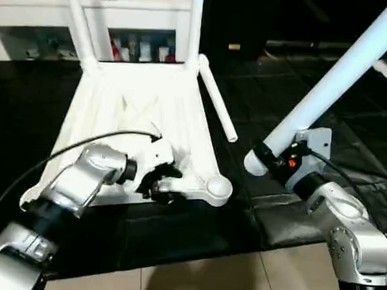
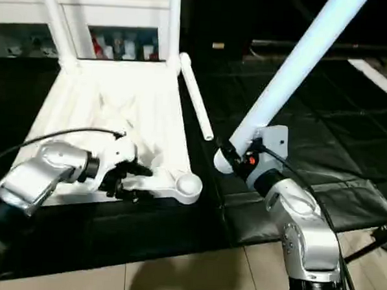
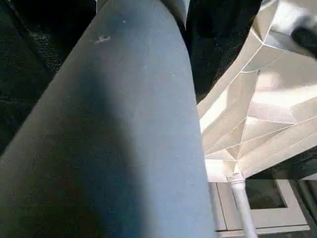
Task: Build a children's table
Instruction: Insert table leg to table base
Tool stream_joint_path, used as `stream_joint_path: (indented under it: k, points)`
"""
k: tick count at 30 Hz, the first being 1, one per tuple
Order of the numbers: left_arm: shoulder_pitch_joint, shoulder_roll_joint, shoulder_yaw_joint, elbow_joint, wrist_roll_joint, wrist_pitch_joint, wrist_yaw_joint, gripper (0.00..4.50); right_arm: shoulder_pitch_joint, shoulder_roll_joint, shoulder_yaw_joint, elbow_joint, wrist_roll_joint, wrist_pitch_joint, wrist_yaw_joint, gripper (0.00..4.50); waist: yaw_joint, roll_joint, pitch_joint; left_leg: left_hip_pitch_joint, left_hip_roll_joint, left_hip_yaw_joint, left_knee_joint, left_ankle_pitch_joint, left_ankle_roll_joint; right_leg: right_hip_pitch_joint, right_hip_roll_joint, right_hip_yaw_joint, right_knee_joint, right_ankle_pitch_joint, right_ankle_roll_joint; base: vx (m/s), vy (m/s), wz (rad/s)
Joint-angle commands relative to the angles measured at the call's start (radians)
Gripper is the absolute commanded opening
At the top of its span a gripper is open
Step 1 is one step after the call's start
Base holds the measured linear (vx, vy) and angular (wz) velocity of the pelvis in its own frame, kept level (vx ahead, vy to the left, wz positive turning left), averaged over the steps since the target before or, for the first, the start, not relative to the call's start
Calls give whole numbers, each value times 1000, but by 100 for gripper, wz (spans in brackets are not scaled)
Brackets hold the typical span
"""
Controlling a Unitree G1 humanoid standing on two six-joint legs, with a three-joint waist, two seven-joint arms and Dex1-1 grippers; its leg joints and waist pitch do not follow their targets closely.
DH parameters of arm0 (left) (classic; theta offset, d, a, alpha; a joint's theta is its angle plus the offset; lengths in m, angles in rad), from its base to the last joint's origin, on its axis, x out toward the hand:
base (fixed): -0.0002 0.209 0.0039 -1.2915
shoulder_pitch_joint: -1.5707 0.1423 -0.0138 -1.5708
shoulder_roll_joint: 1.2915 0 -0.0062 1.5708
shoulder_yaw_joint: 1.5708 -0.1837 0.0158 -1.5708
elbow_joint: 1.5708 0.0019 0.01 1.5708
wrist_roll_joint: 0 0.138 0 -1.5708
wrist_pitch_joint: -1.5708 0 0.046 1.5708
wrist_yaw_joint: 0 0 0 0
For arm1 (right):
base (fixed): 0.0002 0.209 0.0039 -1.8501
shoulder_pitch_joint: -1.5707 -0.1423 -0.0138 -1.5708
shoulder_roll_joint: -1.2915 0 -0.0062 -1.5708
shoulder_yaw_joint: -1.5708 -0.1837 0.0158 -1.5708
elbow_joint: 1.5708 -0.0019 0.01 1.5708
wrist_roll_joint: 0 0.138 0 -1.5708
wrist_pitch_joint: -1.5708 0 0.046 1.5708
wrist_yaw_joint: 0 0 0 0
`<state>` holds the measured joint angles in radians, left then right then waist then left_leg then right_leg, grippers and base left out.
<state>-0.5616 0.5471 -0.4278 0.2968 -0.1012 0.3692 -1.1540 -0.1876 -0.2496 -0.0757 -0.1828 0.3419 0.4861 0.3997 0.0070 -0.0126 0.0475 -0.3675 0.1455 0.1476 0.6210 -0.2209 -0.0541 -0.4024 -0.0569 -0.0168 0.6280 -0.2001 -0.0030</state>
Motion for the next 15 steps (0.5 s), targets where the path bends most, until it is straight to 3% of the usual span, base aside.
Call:
stream_joint_path:
  k: [1, 9, 13, 15]
  points:
    - [-28, 12, -7, 15, 17, -16, -20, 292, 2, -8, -10, -13, 1, -18, 9, 192, 8, 8, -62, 5, 63, -11, -74, -38, 63, 65, -74, 39, -58, 37, -281, 0, 0, 0]
    - [-61, -8, 6, 84, 26, -41, -27, 211, 1, -9, -2, -10, 2, -26, 12, 192, 15, 7, -56, 8, 66, -11, -82, -118, 18, 61, -76, 41, -70, -105, -251, 0, 0, 0]
    - [-66, -11, 8, 98, 36, -54, -33, 193, 0, -9, 3, -3, -9, -33, 6, 192, 18, 7, -58, 7, 65, -10, -81, -96, 21, 60, -76, 42, -67, -74, -249, 0, 0, 0]
    - [-68, -11, 8, 103, 37, -57, -34, 162, 0, -10, 4, -3, -9, -31, 6, 192, 22, 8, -59, 8, 65, -10, -80, -80, 26, 60, -76, 41, -65, -45, -251, 0, 0, 0]
